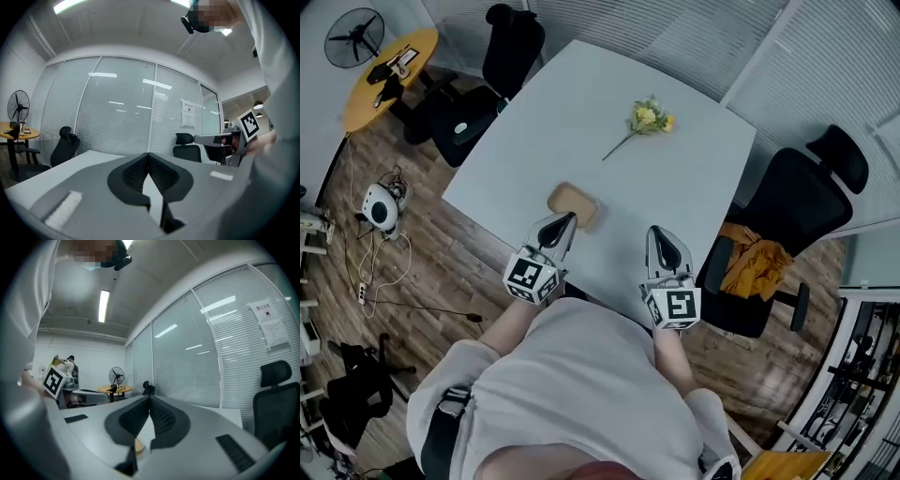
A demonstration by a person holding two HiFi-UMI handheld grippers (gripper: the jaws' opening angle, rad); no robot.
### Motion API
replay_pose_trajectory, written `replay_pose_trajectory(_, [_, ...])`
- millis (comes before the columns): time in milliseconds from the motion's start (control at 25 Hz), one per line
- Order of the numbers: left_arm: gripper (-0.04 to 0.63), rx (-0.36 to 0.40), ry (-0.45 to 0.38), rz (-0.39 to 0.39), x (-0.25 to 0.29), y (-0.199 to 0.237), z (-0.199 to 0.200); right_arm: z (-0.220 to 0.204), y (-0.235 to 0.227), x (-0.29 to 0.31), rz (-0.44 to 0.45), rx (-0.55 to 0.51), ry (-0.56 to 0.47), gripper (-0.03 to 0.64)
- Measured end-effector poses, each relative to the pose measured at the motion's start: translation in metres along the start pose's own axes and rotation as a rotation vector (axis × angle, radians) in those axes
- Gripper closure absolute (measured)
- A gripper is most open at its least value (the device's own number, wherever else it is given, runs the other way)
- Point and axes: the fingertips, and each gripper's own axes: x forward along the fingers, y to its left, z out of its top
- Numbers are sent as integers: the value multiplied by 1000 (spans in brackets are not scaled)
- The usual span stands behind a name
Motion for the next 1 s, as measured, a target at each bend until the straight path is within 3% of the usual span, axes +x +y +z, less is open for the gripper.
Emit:
replay_pose_trajectory(200, [586,-3,20,47,-11,8,-6,1,10,3,34,-13,2,609])
replay_pose_trajectory(320, [586,-101,20,58,-15,12,-16,1,12,1,44,-22,9,609])
replay_pose_trajectory(480, [586,-388,13,67,-19,28,-34,1,19,3,52,-62,20,609])
replay_pose_trajectory(640, [586,-784,-34,89,-21,47,-58,-5,21,5,56,-58,31,609])
replay_pose_trajectory(840, [586,-1250,-145,49,-18,54,-92,-6,19,3,53,-59,40,609])
replay_pose_trajectory(920, [586,-1308,-164,29,-13,54,-102,-7,18,3,49,-59,44,609])
replay_pose_trajectory(1000, [586,-1304,-161,30,-10,53,-110,-8,17,3,44,-60,48,609])
